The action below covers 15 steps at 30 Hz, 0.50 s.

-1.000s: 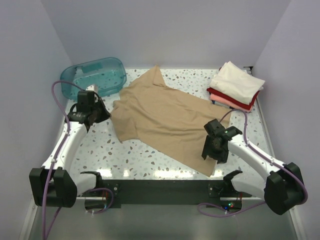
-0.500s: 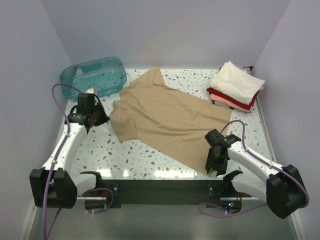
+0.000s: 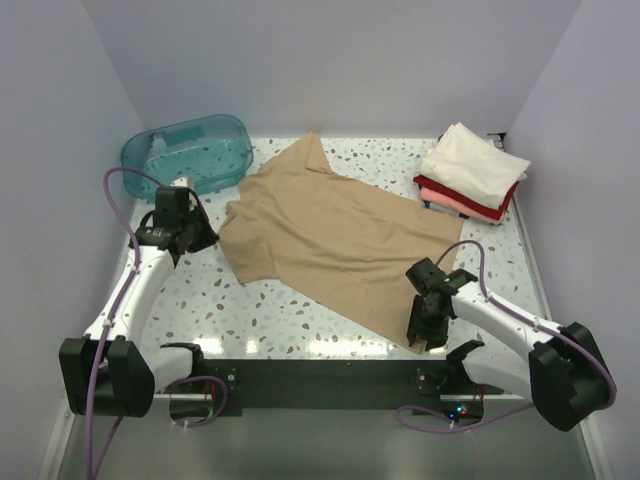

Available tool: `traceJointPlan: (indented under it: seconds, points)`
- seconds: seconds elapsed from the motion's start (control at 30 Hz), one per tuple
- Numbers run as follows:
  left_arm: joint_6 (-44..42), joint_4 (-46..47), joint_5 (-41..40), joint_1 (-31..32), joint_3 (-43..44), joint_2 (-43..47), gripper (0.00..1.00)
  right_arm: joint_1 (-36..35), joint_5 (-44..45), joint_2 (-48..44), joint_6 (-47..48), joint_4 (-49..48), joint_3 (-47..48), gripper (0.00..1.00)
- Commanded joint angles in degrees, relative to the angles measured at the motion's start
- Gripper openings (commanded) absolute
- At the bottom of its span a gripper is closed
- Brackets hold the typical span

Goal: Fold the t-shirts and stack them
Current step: Fold the tshirt

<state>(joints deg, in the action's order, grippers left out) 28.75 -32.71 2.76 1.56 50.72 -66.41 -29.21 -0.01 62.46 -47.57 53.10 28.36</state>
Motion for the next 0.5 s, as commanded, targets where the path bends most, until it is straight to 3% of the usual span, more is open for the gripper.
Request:
traceJointPlan:
  seconds: [0.0, 0.2, 0.3, 0.47]
  points:
    - [-0.8, -0.5, -0.5, -0.4, 1.2, 0.2, 0.0, -0.5, -1.8, 2.9, -0.2, -2.5, -0.9, 0.43]
    - [-0.7, -2.1, -1.1, -0.5, 3.2, 0.6, 0.0, -0.8, -3.2, 5.9, -0.2, -3.2, -1.4, 0.3]
    - [-0.5, -3.3, -1.1, -0.6, 3.6, 1.5, 0.0, -0.9, -4.9, 5.5, -0.3, -1.7, -1.6, 0.13]
    - [0.9, -6.9, -0.4, -0.9, 4.4, 5.1, 0.0, -0.9, -6.1, 3.0, 0.5, 3.5, -0.2, 0.06]
